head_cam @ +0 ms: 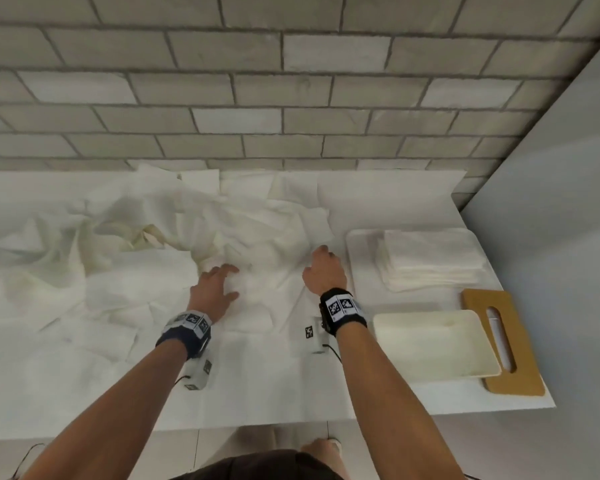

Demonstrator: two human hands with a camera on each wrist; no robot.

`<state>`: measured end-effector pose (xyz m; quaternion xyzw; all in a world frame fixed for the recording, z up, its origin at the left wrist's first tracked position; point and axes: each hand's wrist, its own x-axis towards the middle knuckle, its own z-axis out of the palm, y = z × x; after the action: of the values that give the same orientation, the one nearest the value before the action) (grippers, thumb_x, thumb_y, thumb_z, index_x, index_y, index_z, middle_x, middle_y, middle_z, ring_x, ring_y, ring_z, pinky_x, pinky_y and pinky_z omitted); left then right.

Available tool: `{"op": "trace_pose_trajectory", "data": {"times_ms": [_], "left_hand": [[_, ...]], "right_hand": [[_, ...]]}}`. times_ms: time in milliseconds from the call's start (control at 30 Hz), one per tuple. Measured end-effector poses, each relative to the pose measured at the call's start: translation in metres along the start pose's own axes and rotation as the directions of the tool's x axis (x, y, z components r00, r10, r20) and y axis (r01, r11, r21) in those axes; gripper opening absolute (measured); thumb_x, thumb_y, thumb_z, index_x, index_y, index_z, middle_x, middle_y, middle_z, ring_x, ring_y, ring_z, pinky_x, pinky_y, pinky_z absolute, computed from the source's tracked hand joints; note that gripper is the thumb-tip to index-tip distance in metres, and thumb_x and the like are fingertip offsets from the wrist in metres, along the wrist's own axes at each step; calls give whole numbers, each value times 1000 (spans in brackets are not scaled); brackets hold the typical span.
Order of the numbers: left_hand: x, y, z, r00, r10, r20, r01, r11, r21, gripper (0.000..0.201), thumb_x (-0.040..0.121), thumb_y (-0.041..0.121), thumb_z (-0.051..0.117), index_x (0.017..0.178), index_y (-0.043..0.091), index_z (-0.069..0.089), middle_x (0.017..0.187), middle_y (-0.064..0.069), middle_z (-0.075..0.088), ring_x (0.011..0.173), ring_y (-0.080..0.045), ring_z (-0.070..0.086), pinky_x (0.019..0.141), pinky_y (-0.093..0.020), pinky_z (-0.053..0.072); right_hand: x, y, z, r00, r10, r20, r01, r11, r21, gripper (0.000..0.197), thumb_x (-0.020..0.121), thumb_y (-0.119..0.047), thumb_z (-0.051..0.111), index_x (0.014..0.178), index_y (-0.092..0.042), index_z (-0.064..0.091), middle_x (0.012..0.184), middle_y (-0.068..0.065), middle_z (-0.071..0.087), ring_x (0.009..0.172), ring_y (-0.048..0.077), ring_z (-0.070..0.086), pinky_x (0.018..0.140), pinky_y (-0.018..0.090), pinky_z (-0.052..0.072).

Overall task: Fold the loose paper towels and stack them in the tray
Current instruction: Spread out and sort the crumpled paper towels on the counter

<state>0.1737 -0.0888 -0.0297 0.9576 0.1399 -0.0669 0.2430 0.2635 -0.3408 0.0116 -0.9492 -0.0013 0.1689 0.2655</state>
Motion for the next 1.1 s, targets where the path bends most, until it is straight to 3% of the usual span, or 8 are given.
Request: {"op": "trace_pose_trajectory", "data": {"times_ms": [267,467,567,667,833,967,1033,1100], "left_hand": [[-9,-12,-60,981,117,-155,-142,976,-164,19,99,20,73,108,3,75,99,-14,68,94,-37,67,82,-36,47],[-28,2,-118,962,139,-233,-205,935,-290,16,101,30,70,111,18,68,101,8,73,88,-13,66,79,-29,49],[-26,23,-118,969,154,-195,-214,916,-339,12,100,27,70,104,19,63,89,9,73,80,-5,68,66,-15,47],[-23,50,-102,971,160,-176,-213,917,-338,19,96,19,74,97,18,55,79,12,64,73,-1,62,61,-10,40],[-30,93,-74,971,179,-158,-227,895,-383,38,95,19,76,120,23,48,100,-3,68,85,-21,63,74,-29,42],[-46,132,-69,934,312,-175,-357,846,-397,62,97,11,69,144,42,43,112,-9,70,80,-24,62,82,-29,45],[-54,152,-68,895,400,-196,-445,825,-349,57,98,6,65,141,41,53,109,1,72,62,-20,59,75,-20,46],[-62,174,-65,868,451,-209,-496,810,-314,43,99,4,64,125,37,70,111,15,74,78,-12,70,83,-9,46]], "right_hand": [[35,7,43,993,22,116,-5,990,-144,42,105,-32,61,133,0,59,136,17,65,126,37,62,103,36,45],[-5,11,-8,991,130,26,-125,846,518,16,94,-18,80,91,-12,64,100,6,68,96,26,71,98,42,61],[-40,5,-51,986,98,-134,9,773,634,34,88,0,76,107,-17,54,98,7,65,78,16,65,88,46,65],[-75,3,-93,982,-65,-175,170,696,698,66,82,11,70,128,-33,52,119,9,66,91,17,65,80,47,66],[-128,35,-141,960,-120,-253,266,676,687,43,87,15,65,116,-16,68,122,-3,67,97,13,66,83,42,63],[-160,103,-158,937,22,-348,209,763,611,26,92,2,74,103,-22,74,112,-11,73,83,24,67,79,37,57],[-170,145,-156,921,95,-378,128,842,524,24,91,-7,81,95,-30,77,101,-25,73,74,25,65,72,35,52],[-175,184,-147,921,107,-374,46,925,377,24,90,-15,85,89,-37,76,88,-29,73,61,10,61,65,25,48]]}}
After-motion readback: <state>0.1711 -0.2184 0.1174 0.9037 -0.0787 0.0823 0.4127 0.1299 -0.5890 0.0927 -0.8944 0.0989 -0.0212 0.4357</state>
